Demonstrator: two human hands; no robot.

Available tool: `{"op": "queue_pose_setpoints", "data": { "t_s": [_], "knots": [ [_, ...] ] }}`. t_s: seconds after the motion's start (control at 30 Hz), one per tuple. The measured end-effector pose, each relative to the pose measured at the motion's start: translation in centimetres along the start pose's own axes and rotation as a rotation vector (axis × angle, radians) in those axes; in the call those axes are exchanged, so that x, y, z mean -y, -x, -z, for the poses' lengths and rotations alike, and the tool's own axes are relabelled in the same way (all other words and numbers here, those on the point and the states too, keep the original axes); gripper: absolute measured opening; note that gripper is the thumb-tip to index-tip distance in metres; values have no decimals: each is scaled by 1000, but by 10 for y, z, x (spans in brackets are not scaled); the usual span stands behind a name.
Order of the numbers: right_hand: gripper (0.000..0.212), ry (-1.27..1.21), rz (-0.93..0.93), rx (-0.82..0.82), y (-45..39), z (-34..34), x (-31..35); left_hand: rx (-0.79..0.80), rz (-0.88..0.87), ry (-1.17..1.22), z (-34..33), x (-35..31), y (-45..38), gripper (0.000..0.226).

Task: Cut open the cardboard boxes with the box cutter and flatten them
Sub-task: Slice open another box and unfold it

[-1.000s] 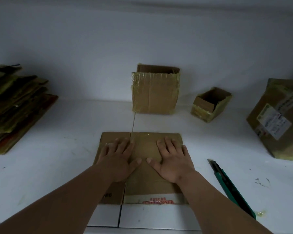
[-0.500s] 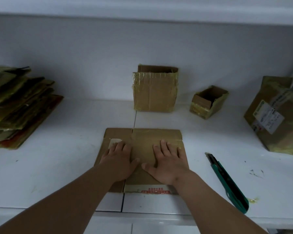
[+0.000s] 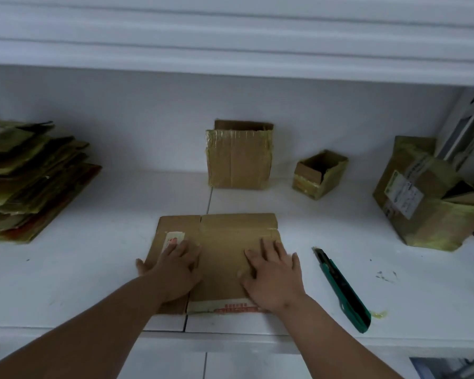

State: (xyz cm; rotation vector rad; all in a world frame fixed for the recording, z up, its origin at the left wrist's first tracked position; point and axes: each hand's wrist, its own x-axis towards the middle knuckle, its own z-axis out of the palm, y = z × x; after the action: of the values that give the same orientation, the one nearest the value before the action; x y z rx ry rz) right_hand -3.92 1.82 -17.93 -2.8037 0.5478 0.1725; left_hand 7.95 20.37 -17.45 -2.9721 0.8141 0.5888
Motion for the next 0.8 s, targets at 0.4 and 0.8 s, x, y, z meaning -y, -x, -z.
{"op": "queue_pose_setpoints", "data": {
  "t_s": [0.4,0.8],
  "knots": [
    [51,-1251,-421,-12,20,32,-30,-7,54,16,-8,-7,41,55],
    [20,-1737,-255,-3,48,27,-29,-270,267,78,2,-10,88,69]
  ]
}}
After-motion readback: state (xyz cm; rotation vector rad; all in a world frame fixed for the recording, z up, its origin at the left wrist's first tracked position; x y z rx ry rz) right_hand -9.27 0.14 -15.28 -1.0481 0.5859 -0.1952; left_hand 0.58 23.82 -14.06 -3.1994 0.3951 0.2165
